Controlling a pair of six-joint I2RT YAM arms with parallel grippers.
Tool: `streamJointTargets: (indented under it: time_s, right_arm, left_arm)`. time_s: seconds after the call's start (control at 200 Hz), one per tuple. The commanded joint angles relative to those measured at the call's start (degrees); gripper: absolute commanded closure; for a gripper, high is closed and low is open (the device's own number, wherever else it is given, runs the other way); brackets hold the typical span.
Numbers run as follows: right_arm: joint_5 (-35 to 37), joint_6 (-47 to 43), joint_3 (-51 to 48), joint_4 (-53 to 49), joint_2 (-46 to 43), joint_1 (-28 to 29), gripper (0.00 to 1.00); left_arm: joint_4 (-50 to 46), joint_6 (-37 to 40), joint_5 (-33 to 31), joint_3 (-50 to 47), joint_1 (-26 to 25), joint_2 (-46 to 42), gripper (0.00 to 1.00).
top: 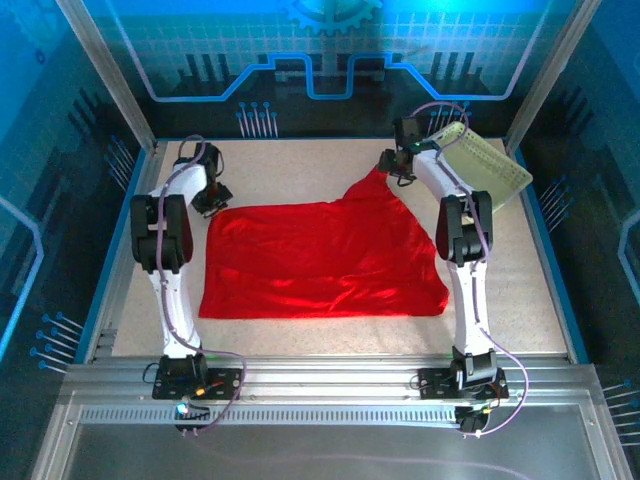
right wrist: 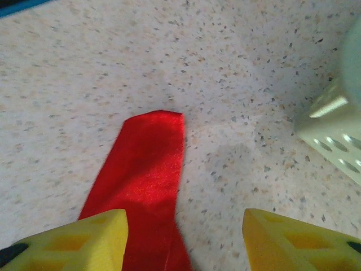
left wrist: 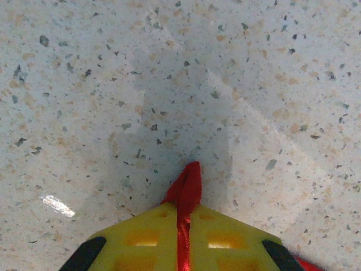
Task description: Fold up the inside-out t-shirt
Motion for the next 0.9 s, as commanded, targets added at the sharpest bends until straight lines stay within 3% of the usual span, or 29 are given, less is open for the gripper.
streamJointTargets:
  time_s: [0.0,0.42,0.765,0.895]
  right_arm:
    - [-0.8,1.1,6.1,-5.0,4.3,-0.6,0.44]
    - [-3.0,4.6,22.5,-10.2,16.5,-0.1,0.50]
    - [-4.8,6.3,27.4,-10.5,20.9,0.7,0.68]
    - [-5.5,6.5,28.5,-10.7,21.6,0.8,0.83]
  left_arm:
    - [-0.7,0.8,2.2,-2.1,0.1,-1.6,0.89]
    - [0.6,0.6,3.4,-3.8,-0.1,-3.3,0.92]
    - [1.1,0.7,3.3,-4.6,-0.1,-4.0,0.94]
    - [1.2,0.6,3.5,-5.0,-0.1,-4.1,0.95]
